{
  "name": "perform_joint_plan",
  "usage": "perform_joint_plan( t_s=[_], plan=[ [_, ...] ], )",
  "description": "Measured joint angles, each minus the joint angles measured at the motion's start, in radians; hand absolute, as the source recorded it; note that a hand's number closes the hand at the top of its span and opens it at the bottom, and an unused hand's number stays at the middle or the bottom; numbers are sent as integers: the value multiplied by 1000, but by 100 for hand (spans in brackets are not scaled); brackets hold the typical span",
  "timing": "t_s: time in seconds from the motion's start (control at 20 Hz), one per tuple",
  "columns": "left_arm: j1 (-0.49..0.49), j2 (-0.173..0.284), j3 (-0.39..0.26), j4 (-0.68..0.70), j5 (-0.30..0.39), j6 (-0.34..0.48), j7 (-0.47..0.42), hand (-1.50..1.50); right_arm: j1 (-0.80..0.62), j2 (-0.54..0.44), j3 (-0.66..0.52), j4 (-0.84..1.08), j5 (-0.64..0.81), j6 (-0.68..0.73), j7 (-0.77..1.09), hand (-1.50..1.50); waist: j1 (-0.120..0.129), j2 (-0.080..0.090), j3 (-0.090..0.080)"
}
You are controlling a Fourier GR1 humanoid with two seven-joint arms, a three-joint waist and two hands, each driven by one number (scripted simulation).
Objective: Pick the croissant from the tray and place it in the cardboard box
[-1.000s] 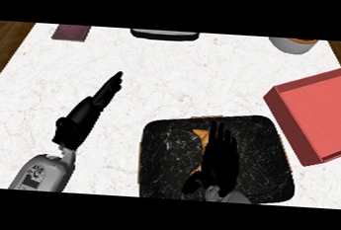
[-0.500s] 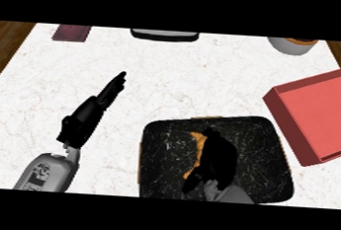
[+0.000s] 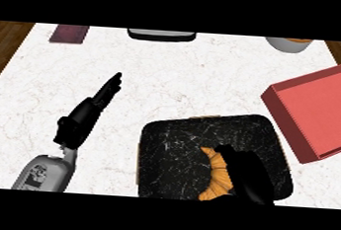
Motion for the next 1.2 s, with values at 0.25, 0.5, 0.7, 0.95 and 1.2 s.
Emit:
perform_joint_plan(
  t_s=[0.25,0.5,0.7,0.95,1.2],
  plan=[
    [17,4,10,-9,-2,11,0,0,60,-274,-70,-89,-61,-129,-315,150,-30,2,2],
    [39,11,23,-17,0,15,-8,0,151,-492,-225,-138,-231,-279,-607,150,-51,4,2],
    [63,21,32,-29,4,13,-13,0,241,-624,-351,-158,-422,-335,-830,150,-65,2,1],
    [75,28,43,-51,9,15,1,0,335,-718,-522,-174,-706,-321,-1068,150,-80,-2,0],
    [65,32,51,-58,13,13,17,0,409,-791,-744,-104,-985,-201,-1247,150,-84,-2,-2]
  ],
)
